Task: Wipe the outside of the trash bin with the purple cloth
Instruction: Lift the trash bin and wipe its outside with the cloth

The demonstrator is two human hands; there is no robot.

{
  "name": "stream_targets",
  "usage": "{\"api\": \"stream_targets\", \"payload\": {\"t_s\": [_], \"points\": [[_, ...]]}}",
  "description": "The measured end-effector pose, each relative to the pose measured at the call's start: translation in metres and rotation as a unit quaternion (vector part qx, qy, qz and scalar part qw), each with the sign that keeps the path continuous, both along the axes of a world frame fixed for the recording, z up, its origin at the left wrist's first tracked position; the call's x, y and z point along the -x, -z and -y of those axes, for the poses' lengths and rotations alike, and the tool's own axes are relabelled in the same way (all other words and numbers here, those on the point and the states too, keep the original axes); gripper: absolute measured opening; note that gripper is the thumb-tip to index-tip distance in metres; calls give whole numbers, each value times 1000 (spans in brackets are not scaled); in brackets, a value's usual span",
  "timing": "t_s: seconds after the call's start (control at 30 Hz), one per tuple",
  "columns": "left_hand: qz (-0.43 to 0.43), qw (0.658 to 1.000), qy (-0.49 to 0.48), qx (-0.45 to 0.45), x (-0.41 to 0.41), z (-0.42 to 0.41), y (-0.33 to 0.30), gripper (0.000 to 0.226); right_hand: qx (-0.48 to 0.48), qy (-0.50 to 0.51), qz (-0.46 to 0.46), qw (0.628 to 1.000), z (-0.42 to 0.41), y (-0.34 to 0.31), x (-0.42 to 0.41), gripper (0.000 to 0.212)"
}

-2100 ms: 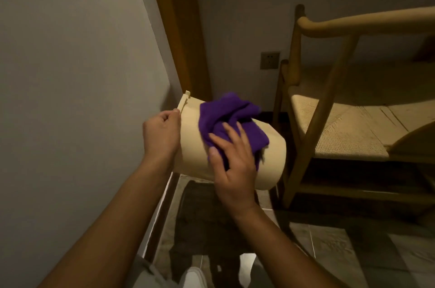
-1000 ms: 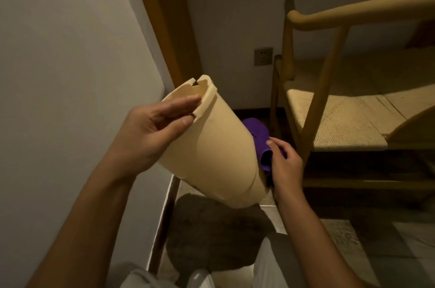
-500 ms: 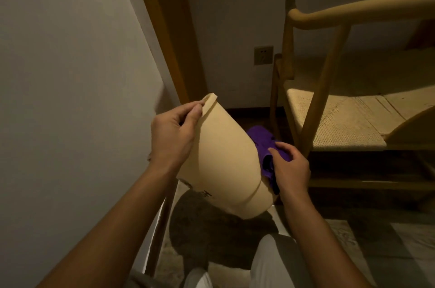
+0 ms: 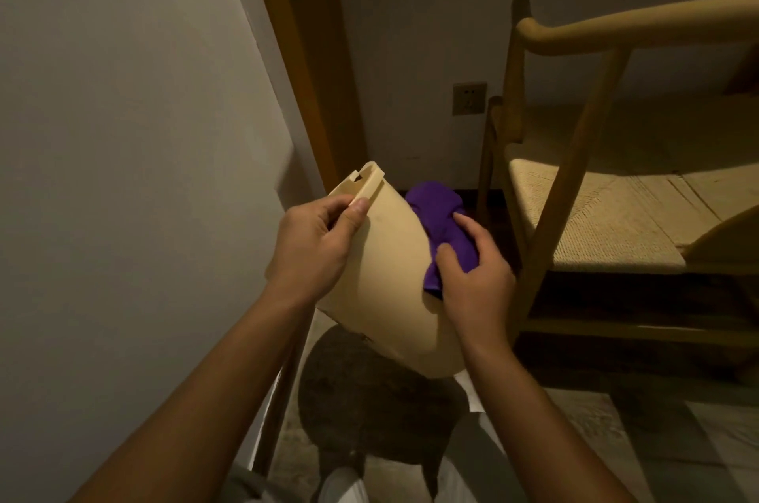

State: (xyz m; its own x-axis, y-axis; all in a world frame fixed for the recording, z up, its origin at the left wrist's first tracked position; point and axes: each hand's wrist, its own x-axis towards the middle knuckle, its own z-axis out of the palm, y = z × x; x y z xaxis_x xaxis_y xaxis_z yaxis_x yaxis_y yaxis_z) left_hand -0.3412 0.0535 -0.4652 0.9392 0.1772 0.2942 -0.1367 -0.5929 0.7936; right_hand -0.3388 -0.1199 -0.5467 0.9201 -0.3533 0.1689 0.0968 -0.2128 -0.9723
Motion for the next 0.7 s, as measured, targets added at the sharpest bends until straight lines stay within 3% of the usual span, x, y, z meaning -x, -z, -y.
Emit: {"api": "stream_targets", "payload": {"t_s": [0.13, 0.43, 0.63, 0.7], "points": [[-1, 1000, -31, 5, -1, 5, 3, 30, -22, -50, 67, 996, -45, -24, 13, 51], [0, 988, -88, 129, 0, -6, -3, 23, 243, -64, 86, 964, -74, -50, -30, 50], [33, 982, -130, 133, 10, -15, -4, 27, 210, -64, 43, 975, -28, -14, -55, 48], [34, 982, -125, 137, 11, -18, -5, 18, 178, -52, 4, 983, -7, 7, -53, 48]]}}
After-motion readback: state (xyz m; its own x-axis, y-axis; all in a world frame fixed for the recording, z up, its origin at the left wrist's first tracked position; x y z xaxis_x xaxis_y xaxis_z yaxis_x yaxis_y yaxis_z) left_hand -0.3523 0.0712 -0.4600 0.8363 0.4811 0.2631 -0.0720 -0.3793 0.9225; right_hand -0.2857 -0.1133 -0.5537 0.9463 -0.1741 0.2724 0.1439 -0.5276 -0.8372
